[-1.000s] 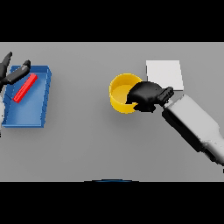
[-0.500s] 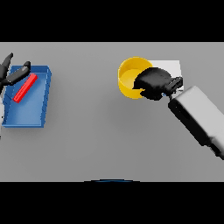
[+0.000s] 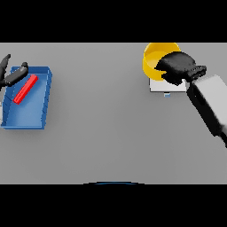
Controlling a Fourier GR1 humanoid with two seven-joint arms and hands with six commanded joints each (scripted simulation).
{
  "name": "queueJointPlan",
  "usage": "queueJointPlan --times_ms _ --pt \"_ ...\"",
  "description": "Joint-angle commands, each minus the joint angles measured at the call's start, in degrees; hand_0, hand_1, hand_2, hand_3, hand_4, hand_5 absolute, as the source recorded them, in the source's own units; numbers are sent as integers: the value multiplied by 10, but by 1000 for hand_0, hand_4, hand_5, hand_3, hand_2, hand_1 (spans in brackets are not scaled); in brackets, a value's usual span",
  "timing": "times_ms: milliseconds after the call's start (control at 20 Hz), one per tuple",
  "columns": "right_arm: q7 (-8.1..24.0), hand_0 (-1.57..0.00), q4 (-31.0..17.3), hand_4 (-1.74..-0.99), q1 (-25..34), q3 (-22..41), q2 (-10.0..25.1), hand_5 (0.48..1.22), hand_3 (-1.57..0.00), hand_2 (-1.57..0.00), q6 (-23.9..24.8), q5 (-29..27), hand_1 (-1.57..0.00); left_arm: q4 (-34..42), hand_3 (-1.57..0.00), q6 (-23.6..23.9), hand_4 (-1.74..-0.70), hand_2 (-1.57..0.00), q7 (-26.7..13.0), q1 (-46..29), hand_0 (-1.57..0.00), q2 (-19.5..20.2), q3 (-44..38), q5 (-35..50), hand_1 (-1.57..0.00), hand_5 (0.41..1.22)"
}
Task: Pick up the red beaker and tilt it to pour out 1 green nut into yellow bowl. Pick up the yellow bowl and place it on the metallic measuring scale.
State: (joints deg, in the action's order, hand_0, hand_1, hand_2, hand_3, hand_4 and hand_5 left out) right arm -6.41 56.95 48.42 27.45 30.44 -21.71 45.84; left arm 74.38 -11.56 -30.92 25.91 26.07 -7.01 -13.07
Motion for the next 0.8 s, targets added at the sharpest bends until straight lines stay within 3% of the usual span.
queueJointPlan --times_ms 0,200,400,500,750 --pt "-10 -1569 -23 -1741 4 -3 0 1221 -1154 -1551 10 1 -1571 0 1 4 -853 1 -1 1 1 -4 2 -2 1 761" --pt "-20 -1570 -96 -1741 17 -13 -9 1221 -1181 -1500 41 2 -1571 6 1 2 -865 1 -13 -2 1 -3 1 0 1 779" --pt "-38 -1571 -156 -1741 25 -18 -20 1221 -1317 -1413 67 4 -1571 -12 1 1 -858 1 -10 7 1 -1 6 -10 1 802" --pt "-29 -1571 -167 -1741 23 -19 -28 1221 -1361 -1390 66 1 -1571 -13 1 -1 -859 1 -15 19 1 -2 8 -10 1 807" --pt "-43 -1571 -220 -1741 35 -17 -36 1221 -1417 -1380 79 7 -1571 3 1 -1 -847 1 -18 5 1 -3 7 -6 1 796"
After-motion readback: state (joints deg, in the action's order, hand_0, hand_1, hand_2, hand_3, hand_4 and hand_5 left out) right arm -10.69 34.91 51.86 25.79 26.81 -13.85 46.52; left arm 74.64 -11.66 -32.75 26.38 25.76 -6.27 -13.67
